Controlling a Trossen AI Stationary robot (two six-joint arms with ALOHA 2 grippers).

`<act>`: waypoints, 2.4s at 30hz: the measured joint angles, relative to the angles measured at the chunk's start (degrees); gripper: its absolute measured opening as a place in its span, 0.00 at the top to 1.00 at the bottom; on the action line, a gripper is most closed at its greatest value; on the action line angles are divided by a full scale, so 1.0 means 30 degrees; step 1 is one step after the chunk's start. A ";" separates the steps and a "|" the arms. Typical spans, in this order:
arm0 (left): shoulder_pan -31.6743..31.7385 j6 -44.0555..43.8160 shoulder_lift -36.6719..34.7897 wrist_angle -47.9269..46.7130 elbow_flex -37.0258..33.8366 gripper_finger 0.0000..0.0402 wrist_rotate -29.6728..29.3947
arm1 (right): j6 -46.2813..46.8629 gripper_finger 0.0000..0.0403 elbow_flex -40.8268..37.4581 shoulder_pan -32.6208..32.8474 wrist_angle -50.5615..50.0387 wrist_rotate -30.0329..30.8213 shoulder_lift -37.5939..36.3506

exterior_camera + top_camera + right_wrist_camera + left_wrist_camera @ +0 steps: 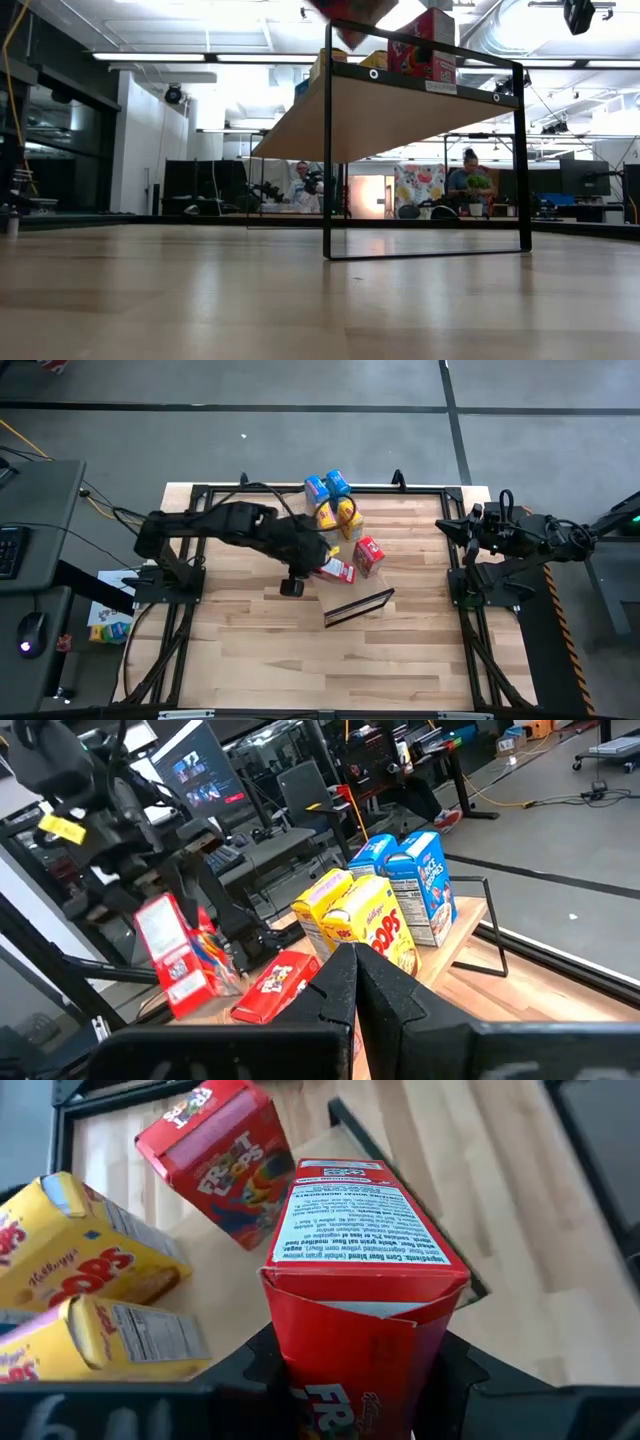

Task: Stack cereal on shelf
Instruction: Put the red cereal box on the shelf

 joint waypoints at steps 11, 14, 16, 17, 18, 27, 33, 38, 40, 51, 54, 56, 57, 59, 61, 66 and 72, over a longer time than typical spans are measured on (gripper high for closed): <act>0.0003 0.1070 0.1177 -0.0331 0.0007 0.68 -0.0202 | 0.0442 1.00 0.0000 0.0005 -0.0017 0.0307 0.0003; 0.0003 0.1001 0.1385 -0.0340 0.0022 0.66 -0.0201 | 0.0444 1.00 0.0000 0.0007 -0.0025 0.0317 0.0007; 0.0003 0.0906 0.1581 -0.0867 0.0015 0.64 -0.0206 | 0.0444 1.00 0.0007 0.0006 -0.0025 0.0325 0.0000; 0.0003 0.0906 0.1714 -0.0829 0.0015 0.62 -0.0205 | 0.0444 1.00 0.0007 0.0003 -0.0037 0.0317 0.0006; 0.0003 0.0907 0.1855 -0.0893 0.0015 0.61 -0.0205 | 0.0444 1.00 0.0007 0.0001 -0.0062 0.0317 0.0007; 0.0003 0.0695 0.2241 -0.0467 0.0000 0.54 -0.0323 | 0.0432 1.00 0.0007 0.0000 -0.0247 0.0317 0.0000; 0.0076 0.0243 0.2241 -0.0510 0.0000 0.45 -0.0378 | 0.0430 1.00 0.0007 0.0000 -0.0528 0.0317 0.0000; 0.0083 0.0241 0.2241 -0.0464 0.0000 0.36 -0.0417 | 0.0436 1.00 0.0007 0.0007 -0.0527 0.0310 0.0001; 0.0083 0.0243 0.2195 -0.0252 0.0000 0.33 -0.0417 | 0.0437 1.00 0.0007 0.0007 -0.0527 0.0310 0.0000; 0.0317 0.0539 0.1473 0.0506 0.0015 0.29 -0.0884 | 0.0444 1.00 0.0007 0.0007 -0.0520 0.0383 0.0007; 0.0440 0.0191 0.0841 0.0474 0.0015 0.29 -0.1234 | 0.0444 1.00 0.0007 0.0000 -0.0520 0.0448 0.0000; 0.0440 -0.0180 0.0349 0.0333 0.0015 0.30 -0.1311 | 0.0437 1.00 0.0007 0.0003 -0.0527 0.0506 0.0007; 0.0440 -0.0311 0.0108 0.0218 0.0015 0.30 -0.1366 | 0.0442 1.00 0.0007 0.0007 -0.0520 0.0573 0.0007; 0.0414 -0.0747 -0.0300 -0.0150 -0.0029 0.35 -0.2160 | 0.0442 1.00 0.0007 0.0007 -0.0535 0.0761 0.0015; 0.0288 -0.1407 -0.0759 -0.0258 -0.0706 0.44 -0.3262 | 0.0444 1.00 0.0007 0.0000 -0.0549 0.0849 0.0015; 0.0216 -0.3838 -0.2494 0.2487 -0.5412 0.84 -0.3795 | 0.0443 1.00 0.0007 0.0002 -0.0591 0.1080 0.0015; -0.0452 -0.7792 -0.5416 0.9611 -1.2537 0.97 -0.4263 | 0.0444 1.00 0.0007 0.0007 -0.0766 0.0929 0.0022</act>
